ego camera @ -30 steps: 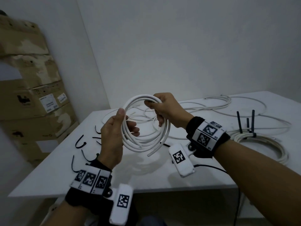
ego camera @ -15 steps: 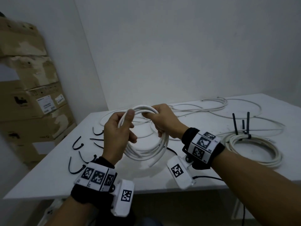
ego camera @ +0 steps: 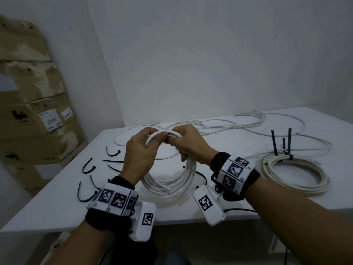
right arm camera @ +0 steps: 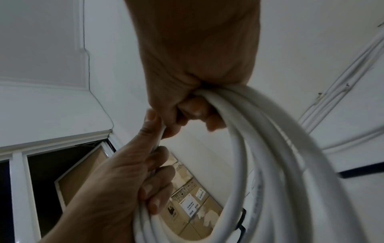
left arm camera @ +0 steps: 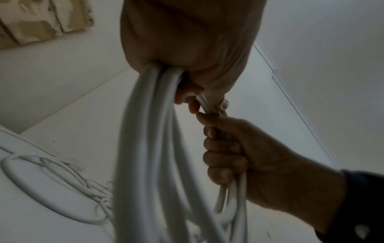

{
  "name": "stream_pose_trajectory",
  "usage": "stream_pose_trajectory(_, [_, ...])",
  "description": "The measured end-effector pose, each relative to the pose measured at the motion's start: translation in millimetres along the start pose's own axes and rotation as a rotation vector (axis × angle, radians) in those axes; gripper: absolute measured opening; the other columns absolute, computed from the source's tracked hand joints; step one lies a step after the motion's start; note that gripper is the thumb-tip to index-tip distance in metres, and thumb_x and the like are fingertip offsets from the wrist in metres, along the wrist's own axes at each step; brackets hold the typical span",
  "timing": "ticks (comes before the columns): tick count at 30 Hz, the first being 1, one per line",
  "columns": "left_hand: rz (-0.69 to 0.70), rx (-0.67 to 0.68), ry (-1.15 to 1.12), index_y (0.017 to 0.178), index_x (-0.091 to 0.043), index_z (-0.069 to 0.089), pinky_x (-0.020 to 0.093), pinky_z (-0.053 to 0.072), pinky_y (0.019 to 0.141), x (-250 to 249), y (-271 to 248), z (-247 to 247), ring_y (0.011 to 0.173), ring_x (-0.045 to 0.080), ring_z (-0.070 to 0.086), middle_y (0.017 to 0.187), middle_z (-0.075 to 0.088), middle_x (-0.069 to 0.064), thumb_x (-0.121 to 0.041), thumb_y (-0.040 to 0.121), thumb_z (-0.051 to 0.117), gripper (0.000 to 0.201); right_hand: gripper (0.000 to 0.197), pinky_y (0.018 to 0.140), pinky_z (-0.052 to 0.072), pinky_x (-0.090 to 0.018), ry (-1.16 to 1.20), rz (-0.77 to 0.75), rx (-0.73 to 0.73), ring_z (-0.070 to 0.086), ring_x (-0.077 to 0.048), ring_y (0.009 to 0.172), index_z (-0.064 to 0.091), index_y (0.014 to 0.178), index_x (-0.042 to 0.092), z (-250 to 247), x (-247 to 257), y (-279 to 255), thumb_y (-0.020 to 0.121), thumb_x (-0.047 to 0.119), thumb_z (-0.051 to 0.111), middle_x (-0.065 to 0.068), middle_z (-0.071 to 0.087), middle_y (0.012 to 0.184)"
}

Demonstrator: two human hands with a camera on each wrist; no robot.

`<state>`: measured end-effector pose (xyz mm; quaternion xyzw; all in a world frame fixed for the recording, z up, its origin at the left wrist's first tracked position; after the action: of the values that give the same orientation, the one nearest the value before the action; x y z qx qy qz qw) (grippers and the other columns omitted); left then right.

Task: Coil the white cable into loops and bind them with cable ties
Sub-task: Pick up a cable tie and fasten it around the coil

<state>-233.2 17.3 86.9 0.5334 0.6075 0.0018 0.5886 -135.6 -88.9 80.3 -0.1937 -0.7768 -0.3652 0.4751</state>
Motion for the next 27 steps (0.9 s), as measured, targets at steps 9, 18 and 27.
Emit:
stream_pose_trajectory(9, [-0.039,-0.121,-0.035,0.082,-0.014,0.069,0.014,0.041,0.055,10,21,-28,0.056,0.0,0.049,0.066,0.06,-0.005,-0.035,0.089,0.065,0.022,0.027,0.057,0.045,-0.029,-0.063,0.069,0.268,0.057,-0.014,0.068,0.061,0.094,0.001,-32,-33,-36,0.095,0.027,0.056,-0.004,0.06,0.079])
stream_pose_trajectory(18, [-0.107,-0.093,-0.06,0.086,-0.016,0.07,0.021,0.035,0.037,6,17,-18,0.039,0.004,0.037,0.048,0.047,-0.014,-0.04,0.09,0.063,0.025,0.018,0.053,0.057,-0.034,-0.085,0.163,-0.004,0.066,-0.018,0.065,0.056,0.081,0.01,-36,-41,-26,0.097,0.017,0.051,-0.007,0.066,0.075])
stream_pose_trajectory(27, [-0.119,-0.091,-0.02,0.085,-0.023,0.071,0.024,0.036,0.04,5,17,-18,0.04,0.003,0.039,0.047,0.048,-0.015,-0.044,0.09,0.061,0.023,0.022,0.07,0.056,-0.034,0.61,0.467,0.169,0.068,-0.025,0.077,0.063,0.097,0.003,2,-45,-31,0.097,0.014,0.044,-0.014,0.071,0.087])
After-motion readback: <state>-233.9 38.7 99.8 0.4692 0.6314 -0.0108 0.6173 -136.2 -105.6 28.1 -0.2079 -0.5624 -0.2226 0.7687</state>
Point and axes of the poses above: each hand's wrist, its own y-axis towards the middle knuckle, its own z-axis out of the palm, x = y × z, the point moved 5 cm from there along y, towards the middle knuckle
